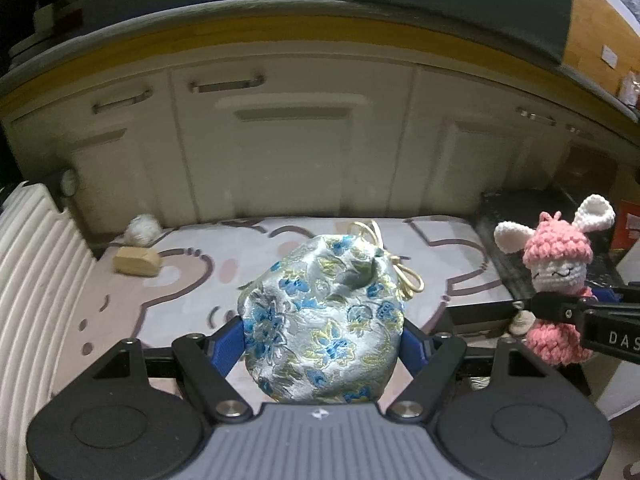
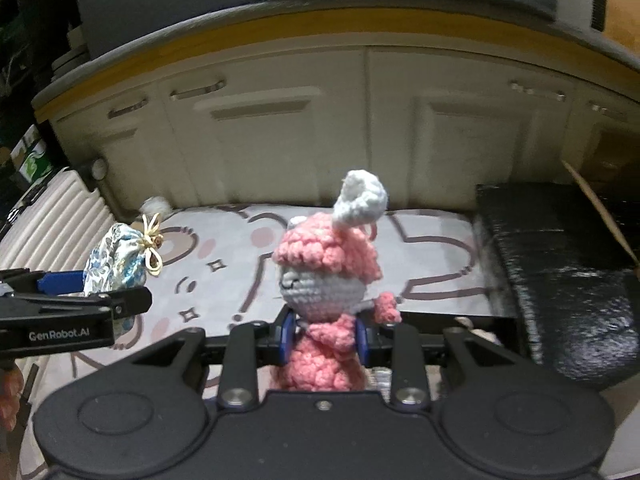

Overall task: Organize objects
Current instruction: 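Lift the floral pouch with the left tool while the right tool carries the bunny toward the box, then lower the pouch into the box with the left tool while the right tool releases the bunny inside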

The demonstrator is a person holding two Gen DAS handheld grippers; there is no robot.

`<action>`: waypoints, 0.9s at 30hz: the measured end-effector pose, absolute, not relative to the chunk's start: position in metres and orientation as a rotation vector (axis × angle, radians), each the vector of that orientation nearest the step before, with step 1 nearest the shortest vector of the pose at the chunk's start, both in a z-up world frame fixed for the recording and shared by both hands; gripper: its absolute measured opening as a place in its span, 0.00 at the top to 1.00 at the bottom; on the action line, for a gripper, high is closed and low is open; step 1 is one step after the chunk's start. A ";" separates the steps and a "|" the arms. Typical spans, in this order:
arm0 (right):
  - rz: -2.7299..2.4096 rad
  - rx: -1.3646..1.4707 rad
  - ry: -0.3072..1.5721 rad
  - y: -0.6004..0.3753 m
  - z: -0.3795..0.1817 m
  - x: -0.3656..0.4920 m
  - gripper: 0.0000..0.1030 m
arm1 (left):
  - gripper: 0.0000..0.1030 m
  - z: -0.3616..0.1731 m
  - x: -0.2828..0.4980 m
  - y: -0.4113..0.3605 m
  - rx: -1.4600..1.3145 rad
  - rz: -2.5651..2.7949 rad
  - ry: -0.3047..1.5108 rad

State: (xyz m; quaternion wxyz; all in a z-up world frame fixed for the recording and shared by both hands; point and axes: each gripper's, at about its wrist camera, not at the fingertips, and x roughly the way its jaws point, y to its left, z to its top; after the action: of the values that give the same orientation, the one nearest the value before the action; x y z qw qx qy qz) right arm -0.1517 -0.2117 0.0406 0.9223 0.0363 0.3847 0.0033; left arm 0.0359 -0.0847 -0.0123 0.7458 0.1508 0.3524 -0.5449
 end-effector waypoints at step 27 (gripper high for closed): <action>0.029 -0.261 1.004 -0.271 -0.031 -0.163 0.69 | 0.24 -0.017 -0.037 -0.155 0.275 -1.415 0.789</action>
State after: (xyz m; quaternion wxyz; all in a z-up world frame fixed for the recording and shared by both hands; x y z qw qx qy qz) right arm -0.1632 -0.2714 -0.0311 0.8684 -0.1246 0.4797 0.0141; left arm -0.0372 -0.1549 -0.0168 0.6810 0.1225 0.3516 -0.6306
